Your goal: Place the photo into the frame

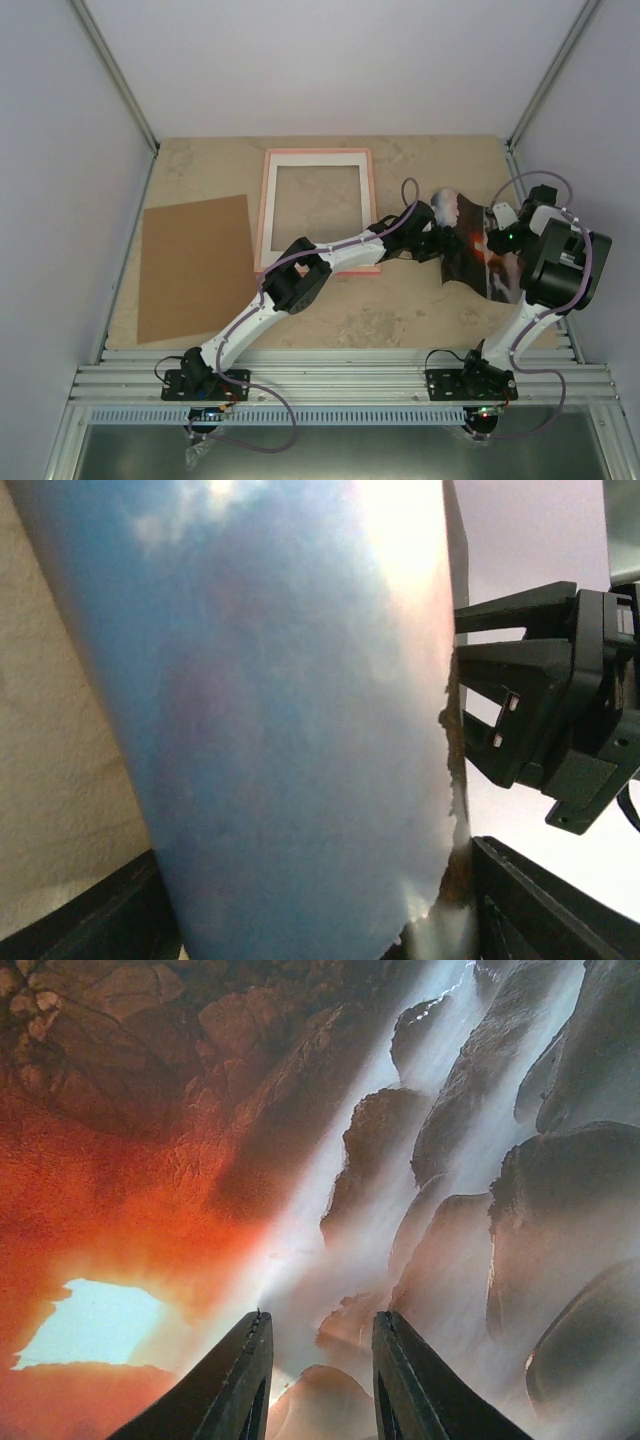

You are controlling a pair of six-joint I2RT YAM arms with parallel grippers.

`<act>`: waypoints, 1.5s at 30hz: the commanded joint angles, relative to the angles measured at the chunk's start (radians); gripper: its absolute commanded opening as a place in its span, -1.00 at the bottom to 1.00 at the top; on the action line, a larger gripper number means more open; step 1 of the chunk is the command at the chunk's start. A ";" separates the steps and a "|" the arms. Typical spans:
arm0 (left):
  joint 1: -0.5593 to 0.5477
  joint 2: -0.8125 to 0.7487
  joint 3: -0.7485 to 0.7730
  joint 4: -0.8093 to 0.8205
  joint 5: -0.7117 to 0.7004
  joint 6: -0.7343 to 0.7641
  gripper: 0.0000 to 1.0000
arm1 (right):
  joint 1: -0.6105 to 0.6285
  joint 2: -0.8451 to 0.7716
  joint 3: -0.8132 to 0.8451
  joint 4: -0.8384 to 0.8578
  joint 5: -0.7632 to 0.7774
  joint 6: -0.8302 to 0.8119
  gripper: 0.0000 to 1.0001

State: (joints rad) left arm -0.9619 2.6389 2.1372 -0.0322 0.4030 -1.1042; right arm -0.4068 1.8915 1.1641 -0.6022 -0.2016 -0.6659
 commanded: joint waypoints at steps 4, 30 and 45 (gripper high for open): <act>0.008 0.006 -0.007 -0.009 0.018 -0.023 0.49 | 0.042 0.059 -0.057 -0.148 -0.066 0.025 -0.37; 0.055 -0.550 -0.503 0.002 0.045 0.642 0.25 | -0.032 -0.067 0.700 -0.732 -0.510 -0.373 0.88; 0.074 -0.711 -0.700 -0.007 0.013 0.844 0.17 | 0.002 -0.223 0.368 -0.745 -0.637 -0.461 0.72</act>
State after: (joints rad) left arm -0.8936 1.9800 1.4818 -0.0502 0.4328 -0.3214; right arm -0.4049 1.6360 1.5776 -1.3258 -0.7795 -1.1259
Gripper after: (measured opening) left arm 0.588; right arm 0.883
